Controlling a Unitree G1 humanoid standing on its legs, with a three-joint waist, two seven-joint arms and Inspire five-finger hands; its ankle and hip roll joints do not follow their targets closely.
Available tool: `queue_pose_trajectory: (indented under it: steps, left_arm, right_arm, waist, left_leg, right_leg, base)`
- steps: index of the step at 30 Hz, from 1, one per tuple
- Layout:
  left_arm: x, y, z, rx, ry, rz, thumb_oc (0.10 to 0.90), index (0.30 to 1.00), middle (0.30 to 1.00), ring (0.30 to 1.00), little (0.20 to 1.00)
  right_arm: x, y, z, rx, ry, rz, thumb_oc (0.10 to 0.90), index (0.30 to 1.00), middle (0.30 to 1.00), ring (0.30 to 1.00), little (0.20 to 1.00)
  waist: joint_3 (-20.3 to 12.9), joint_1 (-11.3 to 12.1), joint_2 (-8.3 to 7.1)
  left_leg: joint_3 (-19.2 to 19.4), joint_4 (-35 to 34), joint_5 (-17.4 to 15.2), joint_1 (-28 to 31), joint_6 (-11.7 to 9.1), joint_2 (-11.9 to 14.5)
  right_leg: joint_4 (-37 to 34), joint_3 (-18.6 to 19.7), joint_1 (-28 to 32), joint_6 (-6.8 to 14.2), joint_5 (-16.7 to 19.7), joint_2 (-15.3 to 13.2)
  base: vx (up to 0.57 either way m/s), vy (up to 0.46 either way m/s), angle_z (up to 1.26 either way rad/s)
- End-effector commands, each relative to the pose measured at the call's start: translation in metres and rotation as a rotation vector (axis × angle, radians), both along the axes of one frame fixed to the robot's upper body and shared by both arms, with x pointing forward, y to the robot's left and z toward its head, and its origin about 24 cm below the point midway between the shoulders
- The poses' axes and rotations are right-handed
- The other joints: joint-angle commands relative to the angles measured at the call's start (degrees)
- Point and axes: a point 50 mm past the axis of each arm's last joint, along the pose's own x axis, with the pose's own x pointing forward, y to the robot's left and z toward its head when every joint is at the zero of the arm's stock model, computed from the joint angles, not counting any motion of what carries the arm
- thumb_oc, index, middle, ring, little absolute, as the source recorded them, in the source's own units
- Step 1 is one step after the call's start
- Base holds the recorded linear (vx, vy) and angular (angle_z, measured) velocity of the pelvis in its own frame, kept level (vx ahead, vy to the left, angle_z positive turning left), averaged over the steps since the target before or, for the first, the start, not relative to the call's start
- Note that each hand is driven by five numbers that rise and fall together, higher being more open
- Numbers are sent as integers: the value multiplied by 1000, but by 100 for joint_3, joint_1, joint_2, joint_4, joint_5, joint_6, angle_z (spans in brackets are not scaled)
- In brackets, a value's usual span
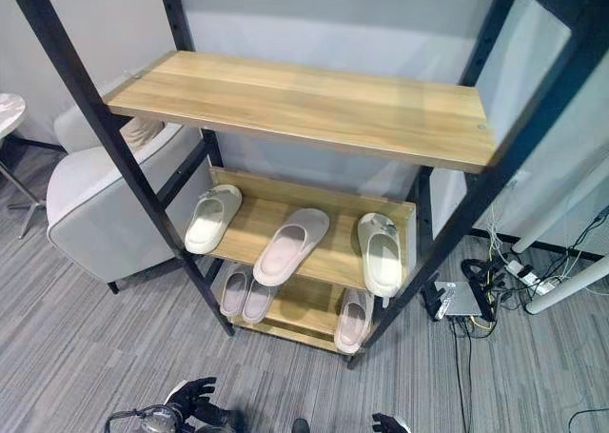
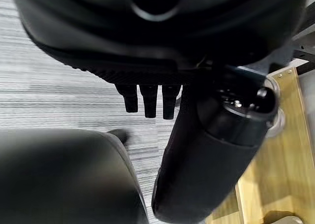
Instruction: Arrange the slippers neatly on the shoe rack.
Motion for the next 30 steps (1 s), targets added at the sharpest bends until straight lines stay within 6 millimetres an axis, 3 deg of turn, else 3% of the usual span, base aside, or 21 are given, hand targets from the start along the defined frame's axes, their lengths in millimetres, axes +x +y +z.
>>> queue_pose_trajectory:
  steps: [1,8,12,16,19,23,24,30]
  left_arm:
    - [-24,-1,-9,7,75,-9,800,900,900,900,900]
    - [-18,4,-5,18,46,-12,800,900,900,900,900]
    - [-2,10,2,28,-30,-3,800,900,900,900,900]
    - [17,9,12,11,-121,-5,800,900,900,900,900]
    - [33,3,22,-26,-215,-13,800,900,900,900,900]
    - [51,-12,48,-136,-406,-72,800,900,900,900,900]
    - [52,-14,65,-187,-492,-111,800,900,900,900,900]
    - [47,-10,98,-246,-620,-182,800,900,900,900,900]
  right_arm:
    - [-7,-10,1,-21,-1,-7,800,900,900,900,900]
    - [1,-4,2,-4,-22,18,800,900,900,900,900]
    - [15,2,5,5,-69,45,800,900,900,900,900]
    - [19,0,7,-1,-83,58,800,900,900,900,900]
    - [17,-2,7,-3,-88,44,800,900,900,900,900]
    - [11,-8,7,-13,-88,37,800,900,900,900,900]
    - [8,-9,8,-14,-90,43,800,900,900,900,900]
    - [8,-15,10,-35,-81,69,800,900,900,900,900]
  waist:
    - [-58,226,-64]
    - [-180,277,-114]
    - [-153,326,-43]
    - [-147,276,-28]
    - [-195,260,-45]
    - [-234,327,-1]
    - [-238,355,22]
    - [-193,407,142]
  left_leg:
    - [-165,512,-205,103,236,-185]
    - [121,473,-484,366,472,-372]
    - [284,311,-511,516,547,-358]
    - [307,206,-539,685,551,-380]
    - [289,175,-540,728,543,-414]
    - [270,26,-499,836,516,-420]
    - [248,-52,-387,838,502,-408]
    - [142,-292,-224,915,453,-370]
  right_leg:
    - [633,306,167,822,-706,-232]
    - [961,426,-62,1120,-530,-645]
    - [1324,-17,-429,1260,-341,-767]
    - [1062,-399,-506,1222,-282,-760]
    - [794,-312,-370,1151,-324,-695]
    - [513,-371,-141,1096,-324,-639]
    - [424,-385,-108,1084,-266,-612]
    - [347,-420,-34,1036,-301,-530]
  base:
    - [160,177,-81]
    - [86,162,-50]
    - [-7,98,-37]
    - [5,27,-18]
    - [15,-33,10]
    - [-7,-34,11]
    - [-12,-46,10]
    - [-49,-42,8]
